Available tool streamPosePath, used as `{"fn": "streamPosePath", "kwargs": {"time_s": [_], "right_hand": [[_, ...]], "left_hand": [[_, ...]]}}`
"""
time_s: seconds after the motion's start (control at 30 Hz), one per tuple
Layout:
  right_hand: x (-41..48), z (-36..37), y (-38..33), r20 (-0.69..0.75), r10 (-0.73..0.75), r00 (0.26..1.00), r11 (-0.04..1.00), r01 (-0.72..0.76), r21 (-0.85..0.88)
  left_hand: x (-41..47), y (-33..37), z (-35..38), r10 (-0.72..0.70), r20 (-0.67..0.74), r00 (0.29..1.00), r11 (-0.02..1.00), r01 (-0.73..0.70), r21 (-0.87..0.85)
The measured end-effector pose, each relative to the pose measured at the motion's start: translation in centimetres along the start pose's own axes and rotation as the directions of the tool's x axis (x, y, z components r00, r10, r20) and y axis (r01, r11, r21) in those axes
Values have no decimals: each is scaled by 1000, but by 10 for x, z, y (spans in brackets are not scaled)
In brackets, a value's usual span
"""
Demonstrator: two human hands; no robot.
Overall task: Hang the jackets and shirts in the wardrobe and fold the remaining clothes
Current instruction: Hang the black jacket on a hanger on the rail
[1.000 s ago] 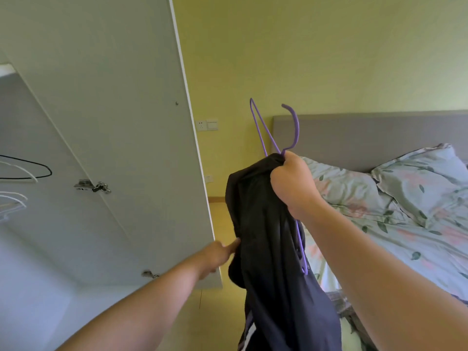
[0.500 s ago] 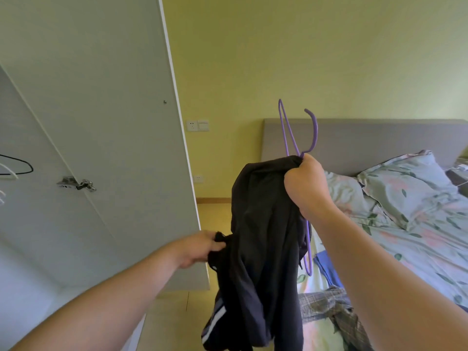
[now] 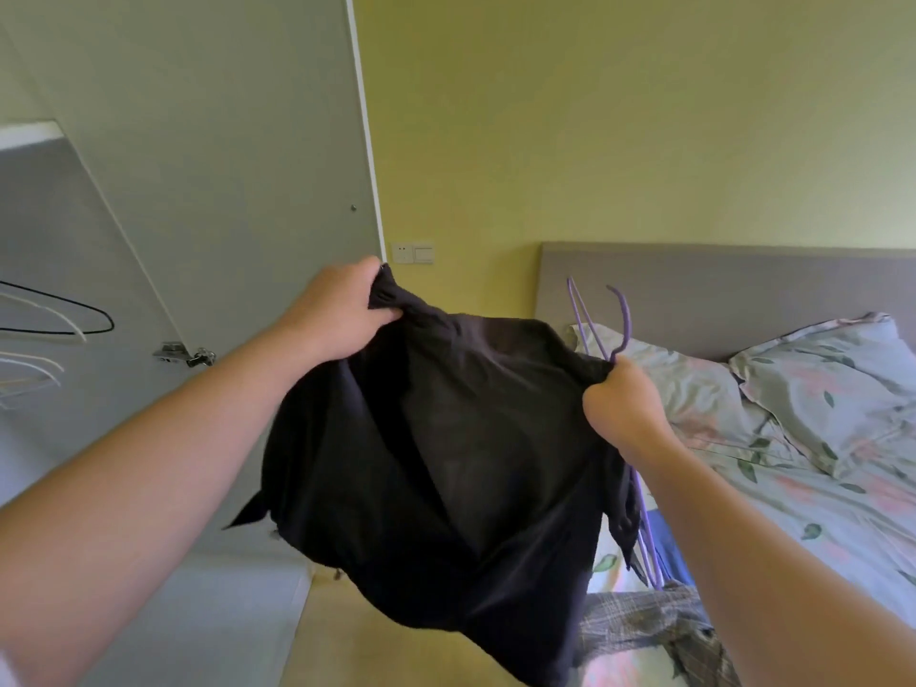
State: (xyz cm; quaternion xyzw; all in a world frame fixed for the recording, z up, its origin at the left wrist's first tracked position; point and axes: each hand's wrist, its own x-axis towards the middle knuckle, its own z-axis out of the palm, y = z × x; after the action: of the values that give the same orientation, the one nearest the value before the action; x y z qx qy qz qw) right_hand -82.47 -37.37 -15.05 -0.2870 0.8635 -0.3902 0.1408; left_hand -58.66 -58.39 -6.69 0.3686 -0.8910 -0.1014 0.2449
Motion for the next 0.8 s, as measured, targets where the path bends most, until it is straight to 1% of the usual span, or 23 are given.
{"fn": "streamPosePath", "kwargs": {"time_s": [0.03,0.07,0.1,0.13,0.17,0.2,0.23,0.33,0.4,0.47,0.57,0.67,0.73,0.8], "right_hand": [[0,5,1,25,-5,1000,1000,6,-20],[0,9,2,54,-9,999,999,11,-39],[-1,14,1,86,-11,996,998,17,-60],[-1,18,1,114,-15,993,997,24,-79],[-1,21,0,138,-17,990,995,30,-95],[-1,25,0,159,-16,987,994,33,-108],[-1,28,0,180,-11,984,992,33,-122],[0,39,0,253,-8,967,990,44,-137],[-2,46,-1,302,-8,953,991,48,-126],[-6,55,-4,319,-19,947,990,62,-126],[-21,70,-13,274,-102,956,983,138,-119],[-45,87,-28,221,-175,959,984,176,16],[-63,95,-40,236,-187,954,978,158,136],[-76,101,-49,298,-180,937,968,114,226]], "left_hand": [[2,-4,-1,-43,-38,998,999,42,-21],[4,-7,-2,-92,-31,995,992,89,-84],[4,-11,-1,-151,16,988,967,151,-203],[3,-13,-1,-199,89,976,910,218,-352],[1,-15,0,-233,150,961,842,277,-463],[-1,-16,-1,-232,179,956,814,291,-502],[-3,-19,-2,-204,174,964,838,263,-477],[-7,-25,-6,-161,94,983,937,182,-298],[-10,-27,-9,-156,63,986,965,166,-205],[-11,-31,-11,-163,56,985,985,166,-54],[-13,-41,-10,-195,70,978,971,182,155],[-20,-58,3,-234,72,970,936,205,285],[-24,-72,11,-280,52,958,907,247,340],[-28,-89,15,-353,37,935,866,311,393]]}}
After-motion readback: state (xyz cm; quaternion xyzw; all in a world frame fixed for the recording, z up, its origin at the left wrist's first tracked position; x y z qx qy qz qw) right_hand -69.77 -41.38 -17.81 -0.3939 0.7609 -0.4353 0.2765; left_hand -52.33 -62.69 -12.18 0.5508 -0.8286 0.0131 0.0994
